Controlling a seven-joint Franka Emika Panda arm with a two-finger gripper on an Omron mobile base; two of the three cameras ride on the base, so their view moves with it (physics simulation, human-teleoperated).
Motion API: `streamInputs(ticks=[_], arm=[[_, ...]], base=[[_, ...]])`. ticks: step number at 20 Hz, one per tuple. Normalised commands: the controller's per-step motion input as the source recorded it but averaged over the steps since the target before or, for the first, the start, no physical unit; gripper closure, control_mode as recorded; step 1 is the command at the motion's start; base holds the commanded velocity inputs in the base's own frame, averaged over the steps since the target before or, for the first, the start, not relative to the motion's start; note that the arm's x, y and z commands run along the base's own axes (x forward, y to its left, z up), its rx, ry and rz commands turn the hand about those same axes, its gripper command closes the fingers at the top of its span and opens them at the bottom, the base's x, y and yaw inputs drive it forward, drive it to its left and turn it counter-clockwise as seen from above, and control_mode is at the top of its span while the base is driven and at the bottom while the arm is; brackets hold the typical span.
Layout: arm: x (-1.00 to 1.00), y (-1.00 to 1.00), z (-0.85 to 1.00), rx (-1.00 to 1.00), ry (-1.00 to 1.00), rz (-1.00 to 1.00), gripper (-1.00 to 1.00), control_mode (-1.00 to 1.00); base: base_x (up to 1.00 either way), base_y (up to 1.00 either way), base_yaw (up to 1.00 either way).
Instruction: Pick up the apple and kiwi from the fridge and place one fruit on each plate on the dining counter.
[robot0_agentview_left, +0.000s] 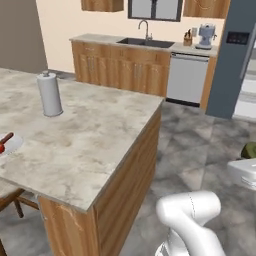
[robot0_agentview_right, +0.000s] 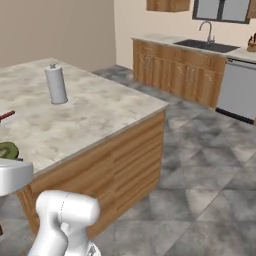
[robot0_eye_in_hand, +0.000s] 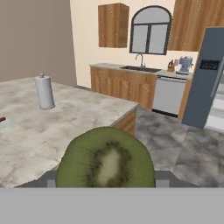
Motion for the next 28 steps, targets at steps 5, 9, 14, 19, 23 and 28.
streamInputs(ticks=[5,9,14,19,23,28], arm=[[0.0,0.0,0.0,0.0,0.0,0.0,1.0,1.0],[0.0,0.0,0.0,0.0,0.0,0.0,1.0,1.0],[0.0,0.0,0.0,0.0,0.0,0.0,1.0,1.0],[0.0,0.0,0.0,0.0,0.0,0.0,1.0,1.0],[0.0,0.0,0.0,0.0,0.0,0.0,1.0,1.0],[0.0,0.0,0.0,0.0,0.0,0.0,1.0,1.0]], base=[[-0.46,1.0,0.05],[-0.23,1.0,0.01],[-0.01,1.0,0.0],[0.0,1.0,-0.01],[0.11,1.0,-0.03],[0.32,1.0,-0.07]])
